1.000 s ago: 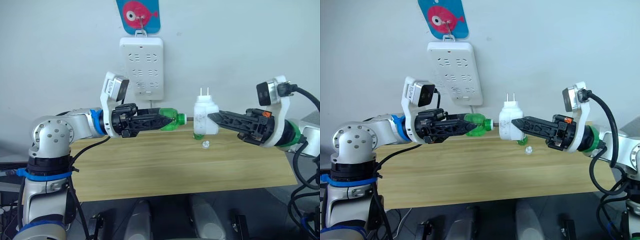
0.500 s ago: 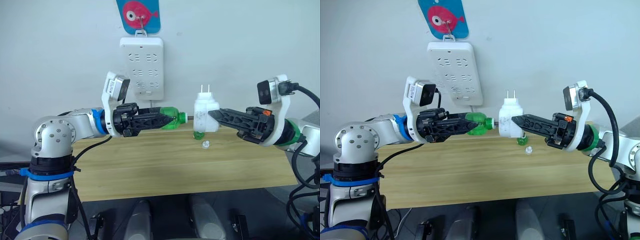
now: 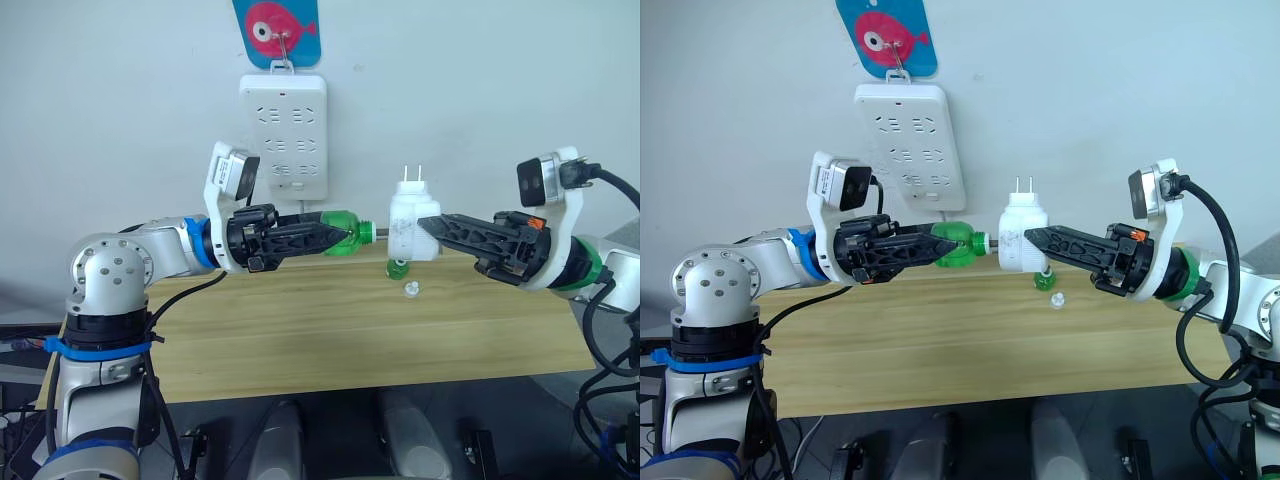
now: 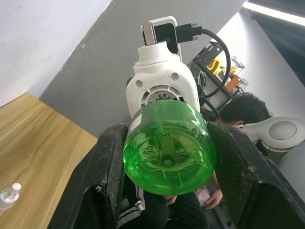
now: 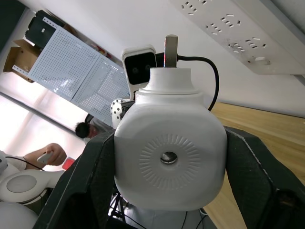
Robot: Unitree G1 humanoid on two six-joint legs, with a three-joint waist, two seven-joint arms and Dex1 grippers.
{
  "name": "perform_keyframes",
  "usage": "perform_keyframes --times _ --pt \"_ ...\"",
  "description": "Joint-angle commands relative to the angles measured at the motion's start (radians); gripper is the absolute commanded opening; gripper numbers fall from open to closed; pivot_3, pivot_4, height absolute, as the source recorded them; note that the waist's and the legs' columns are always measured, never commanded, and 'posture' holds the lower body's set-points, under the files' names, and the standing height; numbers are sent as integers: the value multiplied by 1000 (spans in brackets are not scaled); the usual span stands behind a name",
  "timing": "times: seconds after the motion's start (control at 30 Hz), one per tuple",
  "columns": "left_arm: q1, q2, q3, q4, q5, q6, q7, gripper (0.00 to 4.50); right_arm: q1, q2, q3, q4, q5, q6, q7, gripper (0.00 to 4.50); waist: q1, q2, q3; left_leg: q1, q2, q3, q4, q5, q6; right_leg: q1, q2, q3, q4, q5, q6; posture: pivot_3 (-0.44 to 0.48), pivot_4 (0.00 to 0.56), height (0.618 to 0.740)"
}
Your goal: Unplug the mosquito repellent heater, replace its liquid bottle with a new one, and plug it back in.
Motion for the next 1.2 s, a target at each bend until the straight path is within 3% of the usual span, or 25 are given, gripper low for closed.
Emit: perform_keyframes --times 0.03,0.43,0.87,1.2 --pt "-22 -7 11 -9 -9 -11 3 2301 -13 -5 12 -60 27 3 26 2919 0 0 0 0 0 0 0 0 0 0 0 0 0 0 0 -138 230 734" --pt "-5 10 -26 -43 28 -20 -45 2301 -20 -10 20 -52 27 -8 14 2919 -1 0 0 0 0 0 0 0 -1 0 0 0 0 0 0 -137 230 734" --pt "15 -54 -28 -75 18 -28 10 2301 -30 20 32 -67 27 -26 -32 2919 -1 0 0 0 0 0 0 0 -1 0 0 0 0 0 0 -139 231 734" --pt "25 -80 -59 -77 43 -60 -3 2301 -54 -20 51 -38 27 21 6 2919 -2 0 0 0 0 0 0 0 -1 0 0 0 0 0 0 -145 229 734"
